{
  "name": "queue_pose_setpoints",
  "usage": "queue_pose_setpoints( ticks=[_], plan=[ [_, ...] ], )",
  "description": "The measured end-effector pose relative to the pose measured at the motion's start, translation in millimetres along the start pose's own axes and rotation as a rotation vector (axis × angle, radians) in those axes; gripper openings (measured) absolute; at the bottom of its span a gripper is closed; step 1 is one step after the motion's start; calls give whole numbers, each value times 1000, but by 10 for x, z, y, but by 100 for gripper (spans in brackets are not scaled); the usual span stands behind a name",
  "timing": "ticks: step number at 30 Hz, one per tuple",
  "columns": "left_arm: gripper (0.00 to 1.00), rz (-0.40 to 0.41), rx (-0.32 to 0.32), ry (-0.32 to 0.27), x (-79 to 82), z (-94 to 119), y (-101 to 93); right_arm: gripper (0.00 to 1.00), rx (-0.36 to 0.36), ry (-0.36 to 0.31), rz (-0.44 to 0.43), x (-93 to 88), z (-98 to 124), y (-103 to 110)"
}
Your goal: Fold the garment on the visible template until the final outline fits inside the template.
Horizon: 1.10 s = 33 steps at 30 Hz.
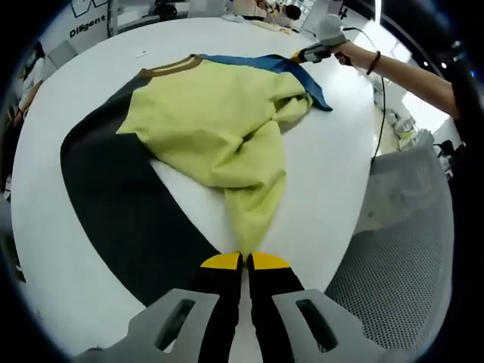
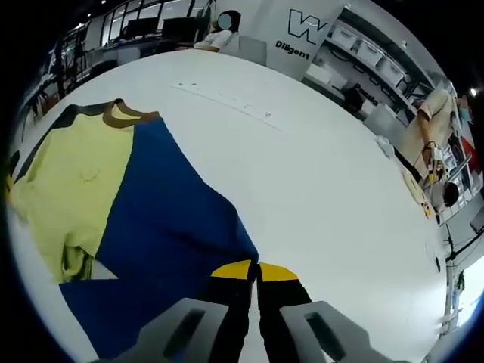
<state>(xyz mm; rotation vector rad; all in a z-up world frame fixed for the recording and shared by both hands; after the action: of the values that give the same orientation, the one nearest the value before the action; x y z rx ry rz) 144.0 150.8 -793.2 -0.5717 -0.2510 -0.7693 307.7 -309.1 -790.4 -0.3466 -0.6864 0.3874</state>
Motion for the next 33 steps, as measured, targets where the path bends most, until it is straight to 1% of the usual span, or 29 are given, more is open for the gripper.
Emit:
queue_pose_setpoints(
  ticks=[5,9,12,13,19,21,23,26,33],
  plan=[
    [0,16,-6,-2,-84,27,-27,0,0,4,8,-3,-26,-26],
    [0,8,2,12,-133,40,-56,0,-9,16,0,-17,-55,-46],
    [0,7,24,15,-185,65,-65,0,-9,22,-10,-21,-71,-58],
    [0,15,27,24,-222,73,-68,0,-9,24,-6,-19,-78,-64],
    [0,28,48,62,-334,88,-57,0,-25,36,4,-26,-113,-126],
    [0,24,62,73,-373,106,-54,0,-30,46,2,-37,-125,-154],
    [0,30,61,75,-407,112,-59,0,-29,47,3,-43,-133,-167],
    [0,39,49,75,-431,110,-83,0,-30,50,2,-48,-147,-182],
    [0,56,43,85,-471,116,-94,0,-22,60,-1,-57,-190,-192]
  ],
)
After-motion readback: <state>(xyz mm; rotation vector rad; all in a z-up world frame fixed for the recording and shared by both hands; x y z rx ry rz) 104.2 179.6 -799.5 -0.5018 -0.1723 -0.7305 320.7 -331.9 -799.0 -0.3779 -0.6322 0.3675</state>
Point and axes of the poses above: the point that each gripper's makers call its tool centre point, and the gripper's own axes: z roughly backward along the fingers, y roughly to its left, x roughly out of its top, the point moved 7 cm from there along z, roughly backward along the fingers, and after that the axes turned 9 degrees about -x, right-handed, at the moved point
